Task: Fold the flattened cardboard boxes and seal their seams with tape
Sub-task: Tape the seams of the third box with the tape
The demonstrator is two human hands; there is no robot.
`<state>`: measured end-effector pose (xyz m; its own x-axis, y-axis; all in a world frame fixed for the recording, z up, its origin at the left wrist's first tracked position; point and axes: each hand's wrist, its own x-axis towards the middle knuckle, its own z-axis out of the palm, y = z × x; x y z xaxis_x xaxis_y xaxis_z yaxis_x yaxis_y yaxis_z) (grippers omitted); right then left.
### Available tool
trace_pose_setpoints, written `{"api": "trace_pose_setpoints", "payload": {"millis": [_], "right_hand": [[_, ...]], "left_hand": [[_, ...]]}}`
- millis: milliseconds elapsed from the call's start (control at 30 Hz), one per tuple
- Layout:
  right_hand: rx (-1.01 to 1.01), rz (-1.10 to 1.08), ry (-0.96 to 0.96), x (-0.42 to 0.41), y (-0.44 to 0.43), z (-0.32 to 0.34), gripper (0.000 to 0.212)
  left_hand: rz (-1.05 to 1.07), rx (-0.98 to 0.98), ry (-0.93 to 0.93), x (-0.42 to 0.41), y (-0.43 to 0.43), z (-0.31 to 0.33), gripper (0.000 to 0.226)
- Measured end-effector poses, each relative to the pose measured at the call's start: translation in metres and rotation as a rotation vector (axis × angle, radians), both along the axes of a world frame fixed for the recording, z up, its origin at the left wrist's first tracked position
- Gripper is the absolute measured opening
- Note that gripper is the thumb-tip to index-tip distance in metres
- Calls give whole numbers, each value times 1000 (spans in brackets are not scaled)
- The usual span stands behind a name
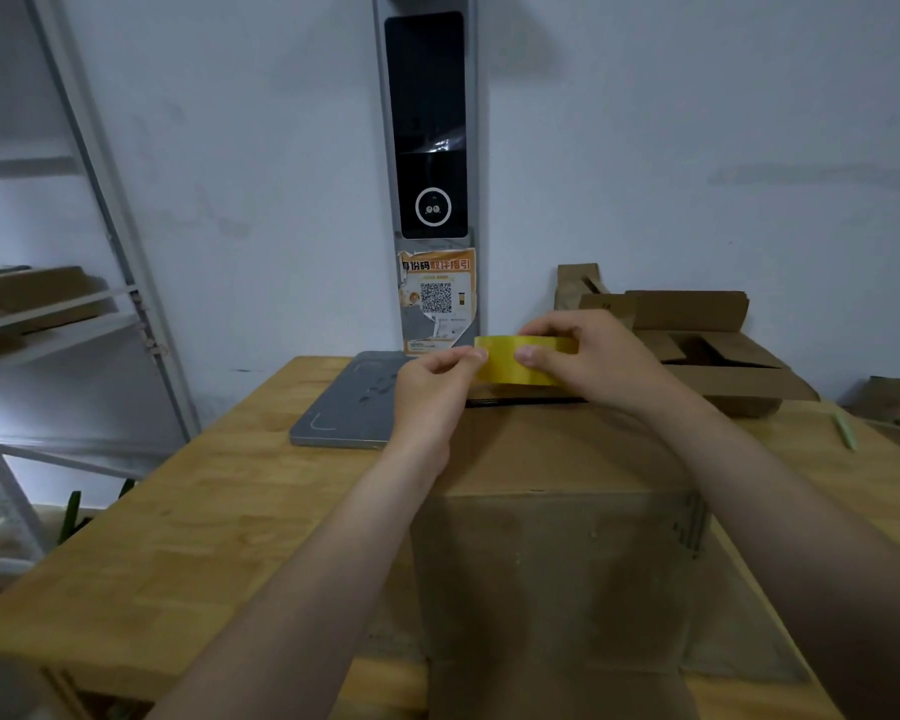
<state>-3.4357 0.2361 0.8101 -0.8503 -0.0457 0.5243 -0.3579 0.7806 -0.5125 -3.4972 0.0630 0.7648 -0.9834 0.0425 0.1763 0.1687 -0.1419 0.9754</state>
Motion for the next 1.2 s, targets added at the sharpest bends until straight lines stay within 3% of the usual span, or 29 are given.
{"api": "trace_pose_setpoints", "payload": {"millis": [333,533,800,967,1100,1200], "right_hand": [[-148,-58,57,7,-13,45,19],[44,-186,27,8,-32,61,30],[-60,-126,-179,-2,-24,66,25],[-280,-41,133,-10,-5,38,17],[-49,95,45,-5,12,10,61],[-141,143,-23,-8,26,-8,71]], "left_hand": [[-42,-85,56,12,2,6,26],[-10,-99,21,13,2,7,28],[19,-116,-33,11,-2,5,28],[27,-122,-41,8,1,4,28],[24,-124,-34,6,1,6,19],[22,-100,-42,7,1,6,18]]}}
